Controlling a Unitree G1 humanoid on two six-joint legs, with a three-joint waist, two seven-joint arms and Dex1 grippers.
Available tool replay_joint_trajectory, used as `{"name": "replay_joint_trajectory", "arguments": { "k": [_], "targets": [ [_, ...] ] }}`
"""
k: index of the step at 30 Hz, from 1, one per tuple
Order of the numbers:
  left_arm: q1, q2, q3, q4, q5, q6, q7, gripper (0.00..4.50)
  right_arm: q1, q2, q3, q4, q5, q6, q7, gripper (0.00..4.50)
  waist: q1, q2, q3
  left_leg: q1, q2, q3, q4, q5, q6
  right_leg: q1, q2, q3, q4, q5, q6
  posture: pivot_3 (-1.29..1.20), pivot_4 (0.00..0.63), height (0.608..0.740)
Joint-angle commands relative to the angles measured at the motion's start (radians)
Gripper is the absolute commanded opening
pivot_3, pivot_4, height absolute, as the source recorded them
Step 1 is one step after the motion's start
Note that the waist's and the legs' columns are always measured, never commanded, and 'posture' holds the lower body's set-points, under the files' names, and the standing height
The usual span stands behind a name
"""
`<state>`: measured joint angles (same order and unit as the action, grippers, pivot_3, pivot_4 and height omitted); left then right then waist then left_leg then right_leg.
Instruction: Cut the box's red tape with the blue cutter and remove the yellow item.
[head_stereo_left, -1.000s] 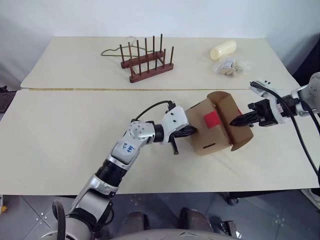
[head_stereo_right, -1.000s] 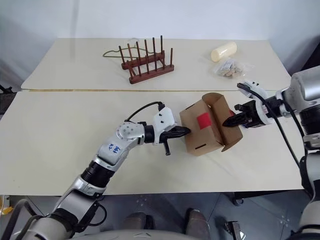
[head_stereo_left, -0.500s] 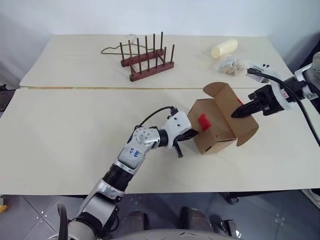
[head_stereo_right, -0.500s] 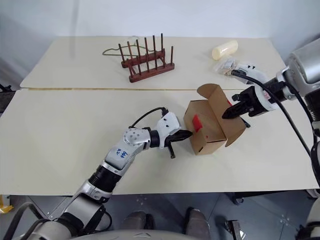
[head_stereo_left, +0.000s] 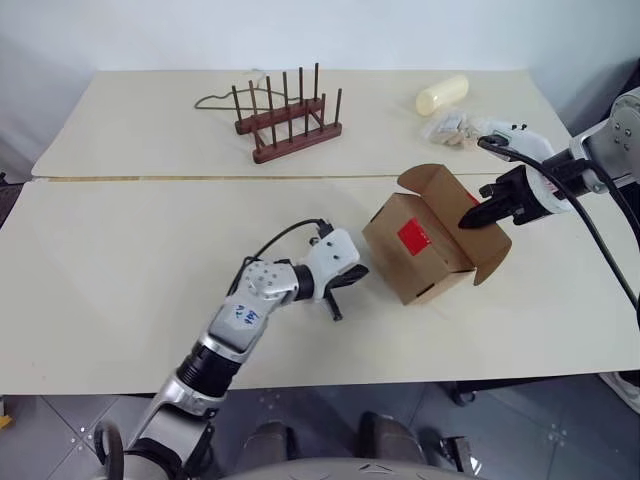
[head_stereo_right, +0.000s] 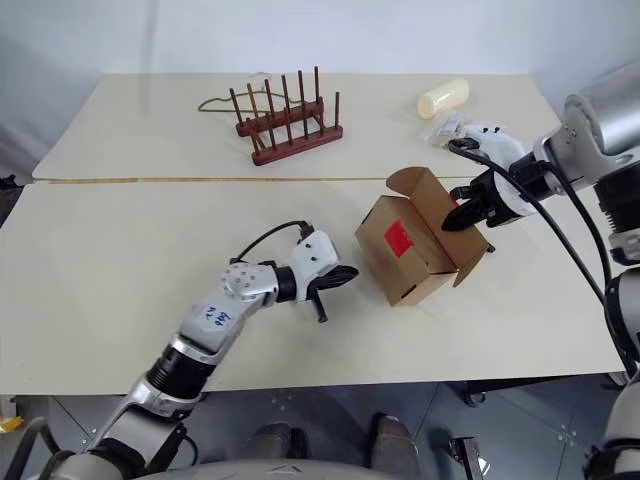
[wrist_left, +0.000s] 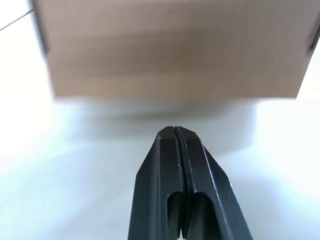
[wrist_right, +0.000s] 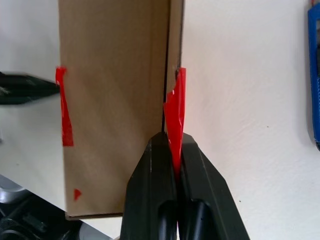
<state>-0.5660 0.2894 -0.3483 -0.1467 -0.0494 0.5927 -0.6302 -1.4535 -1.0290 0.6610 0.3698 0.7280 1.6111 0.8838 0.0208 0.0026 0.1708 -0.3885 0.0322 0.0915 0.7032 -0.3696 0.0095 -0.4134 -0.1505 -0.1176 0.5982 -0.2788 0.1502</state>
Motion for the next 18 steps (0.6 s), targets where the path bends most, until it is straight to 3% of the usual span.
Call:
{"name": "replay_joint_trajectory", "arguments": {
  "k": [1, 8, 13, 18],
  "targets": [
    [0.007, 0.035, 0.012, -0.113, -0.022, 0.038, -0.034, 0.0, -0.021, -0.04, 0.024, -0.071, 0.118, 0.003, -0.076, 0.02, 0.003, 0.0, 0.0, 0.0, 0.0, 0.0, 0.0, 0.0, 0.0, 0.0, 0.0, 0.0, 0.0, 0.0, 0.0, 0.0, 0.15, 0.74],
    [0.014, 0.055, 0.045, -0.178, -0.077, 0.088, -0.061, 0.0, -0.026, -0.07, -0.009, -0.155, 0.279, 0.003, -0.245, 0.02, 0.004, 0.0, 0.0, -0.001, 0.0, 0.0, -0.001, 0.0, 0.0, 0.0, 0.0, 0.0, -0.001, 0.0, 0.0, 0.0, 0.15, 0.74],
    [-0.019, 0.108, 0.135, -0.269, -0.205, 0.154, -0.146, 0.0, -0.011, -0.087, -0.031, -0.235, 0.339, 0.003, -0.341, 0.02, 0.003, 0.0, 0.0, -0.001, 0.0, 0.0, -0.001, 0.0, 0.0, -0.001, 0.0, 0.0, -0.001, 0.0, 0.0, 0.0, 0.15, 0.74],
    [-0.072, 0.121, 0.169, -0.229, -0.235, 0.133, -0.145, 0.0, 0.019, -0.082, -0.065, -0.261, 0.425, 0.003, -0.43, 0.02, 0.007, 0.0, 0.0, -0.001, 0.0, 0.0, 0.0, 0.0, 0.0, 0.0, 0.0, 0.0, -0.001, 0.0, 0.0, 0.0, 0.15, 0.74]
  ]
}}
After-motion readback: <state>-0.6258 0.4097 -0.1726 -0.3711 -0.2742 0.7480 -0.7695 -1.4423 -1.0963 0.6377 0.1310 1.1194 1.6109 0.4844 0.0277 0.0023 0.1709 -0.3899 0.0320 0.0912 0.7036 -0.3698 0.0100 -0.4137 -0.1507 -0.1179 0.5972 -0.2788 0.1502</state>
